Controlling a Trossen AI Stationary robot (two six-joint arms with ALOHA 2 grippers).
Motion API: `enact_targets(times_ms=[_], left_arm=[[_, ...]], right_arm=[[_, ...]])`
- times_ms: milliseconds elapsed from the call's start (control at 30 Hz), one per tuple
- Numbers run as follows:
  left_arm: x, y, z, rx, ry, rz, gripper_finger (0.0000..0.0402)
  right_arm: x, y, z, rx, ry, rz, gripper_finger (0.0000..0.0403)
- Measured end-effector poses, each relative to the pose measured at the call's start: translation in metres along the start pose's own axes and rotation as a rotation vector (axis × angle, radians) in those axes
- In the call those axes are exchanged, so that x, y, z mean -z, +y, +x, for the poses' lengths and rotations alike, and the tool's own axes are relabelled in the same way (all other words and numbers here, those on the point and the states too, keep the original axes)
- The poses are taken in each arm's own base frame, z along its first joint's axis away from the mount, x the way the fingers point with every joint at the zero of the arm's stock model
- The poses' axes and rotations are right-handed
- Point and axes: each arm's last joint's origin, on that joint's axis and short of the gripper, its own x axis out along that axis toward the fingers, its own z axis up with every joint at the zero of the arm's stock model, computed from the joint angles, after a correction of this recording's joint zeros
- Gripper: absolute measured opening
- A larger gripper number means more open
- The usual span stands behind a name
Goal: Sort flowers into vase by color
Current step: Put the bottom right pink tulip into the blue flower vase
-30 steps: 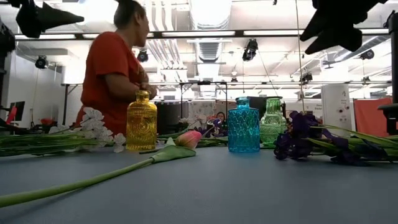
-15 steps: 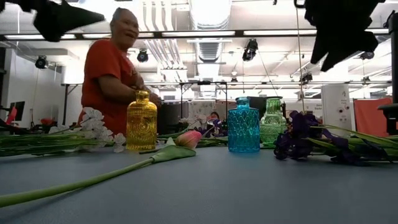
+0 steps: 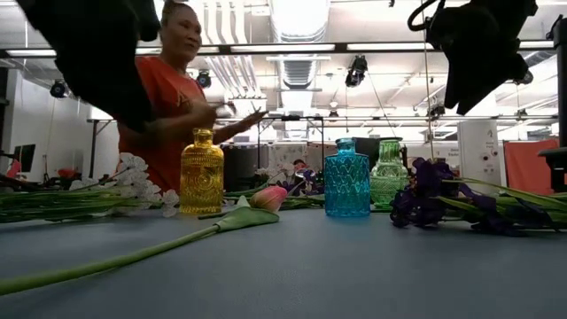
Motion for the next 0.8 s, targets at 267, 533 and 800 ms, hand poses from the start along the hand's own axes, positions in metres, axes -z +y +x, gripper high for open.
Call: enact_targets(times_ms=[267,533,800], left_arm=[[-0.025,-0.032,-0.012,-0.103,0.063,0.063,0.0347],[-0.033,-0.047,-0.011,-0.153,0.063,0.117,0.0347],[-0.034,-0.056,-0.014,-0.125,0.051,0.144,0.0325]], right_arm=[[0.002,0.006,0.008,0.028,0.020,-0.028,0.0194],[0.005,0.016,0.022,0.036,0.117,-0.038,0.0194],[0.008,0.026,0.042,0.104,0.161,-0.082,0.0194]])
